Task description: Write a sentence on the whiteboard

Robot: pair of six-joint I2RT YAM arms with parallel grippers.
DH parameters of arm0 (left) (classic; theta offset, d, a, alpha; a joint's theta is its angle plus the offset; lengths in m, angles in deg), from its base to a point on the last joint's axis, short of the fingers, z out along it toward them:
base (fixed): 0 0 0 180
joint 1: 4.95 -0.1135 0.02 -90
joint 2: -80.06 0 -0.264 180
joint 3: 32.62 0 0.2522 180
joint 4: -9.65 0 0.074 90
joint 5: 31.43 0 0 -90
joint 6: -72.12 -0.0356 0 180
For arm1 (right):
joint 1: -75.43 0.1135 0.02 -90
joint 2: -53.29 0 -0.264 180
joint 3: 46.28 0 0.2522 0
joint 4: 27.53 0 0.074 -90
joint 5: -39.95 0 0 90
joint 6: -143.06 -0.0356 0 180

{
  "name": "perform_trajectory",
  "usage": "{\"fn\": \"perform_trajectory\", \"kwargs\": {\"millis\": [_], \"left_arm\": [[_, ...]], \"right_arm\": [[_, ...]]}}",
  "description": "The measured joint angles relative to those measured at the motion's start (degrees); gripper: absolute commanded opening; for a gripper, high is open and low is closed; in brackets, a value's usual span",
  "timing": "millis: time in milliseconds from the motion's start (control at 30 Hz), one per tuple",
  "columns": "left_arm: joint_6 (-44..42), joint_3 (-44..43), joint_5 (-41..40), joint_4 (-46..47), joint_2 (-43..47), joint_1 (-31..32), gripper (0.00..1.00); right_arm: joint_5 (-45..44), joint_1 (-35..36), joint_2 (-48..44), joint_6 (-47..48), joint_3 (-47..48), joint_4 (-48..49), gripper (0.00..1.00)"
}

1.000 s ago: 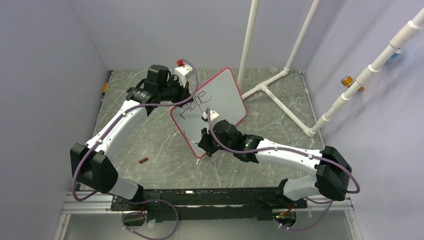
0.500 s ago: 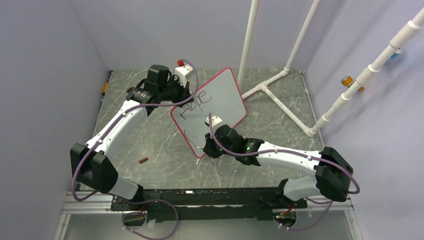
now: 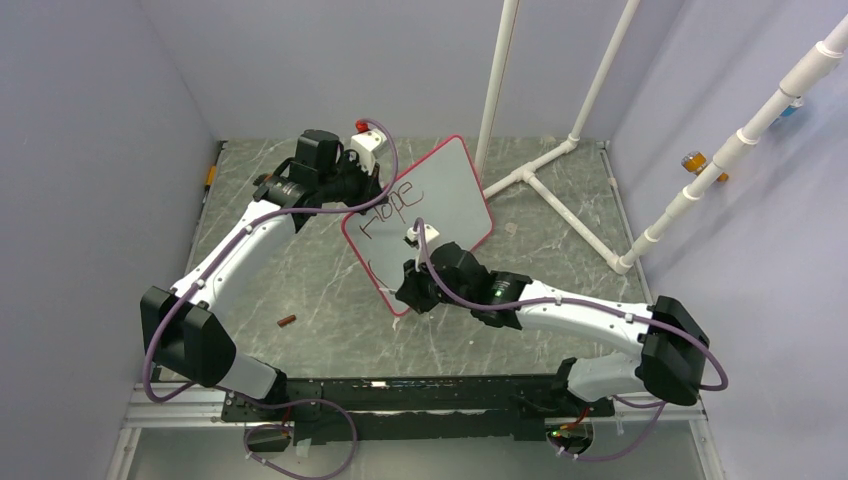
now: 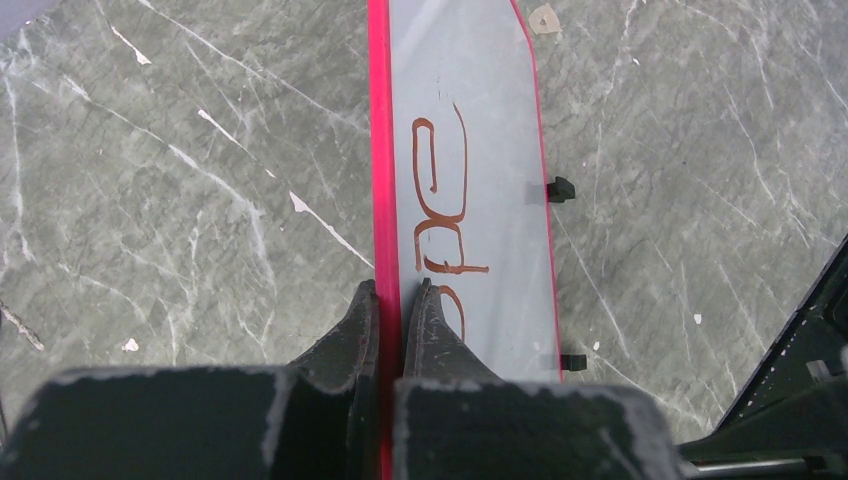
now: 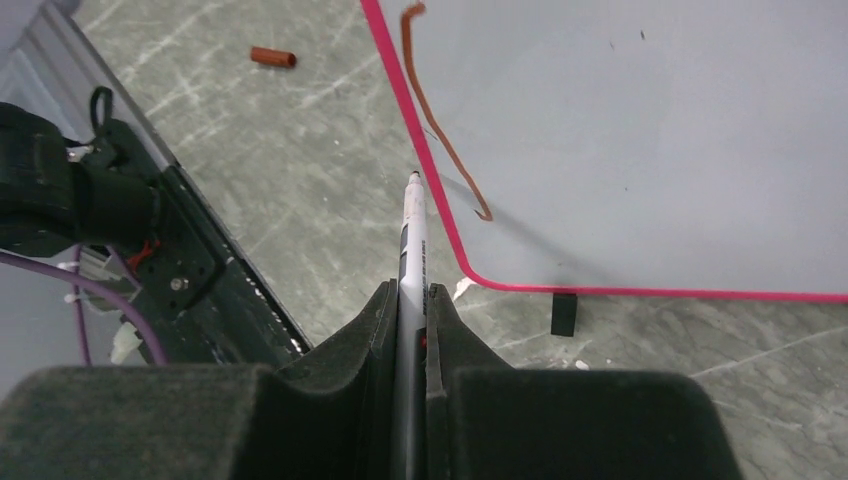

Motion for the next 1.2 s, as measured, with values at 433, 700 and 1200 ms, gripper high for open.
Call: {"fn": "perform_trajectory", "kwargs": {"millis": [433,700,1200], "left_arm": [[0.0,0.0,-0.02,0.0,0.02,0.0,0.0],[0.0,0.0,-0.04,-0.02,0.09,0.07,0.0],[-0.02,0.0,-0.24,-0.09,0.13,0.22,0.0]], "right_arm": [[-1.81,0.07,-0.94,0.83,4.94,-1.4,0.0],[-5.86,0.07,0.02,0.81,5.09,-2.93,0.0],[-6.19,0.07,2.84,0.44,6.75,-3.06,0.0]]}}
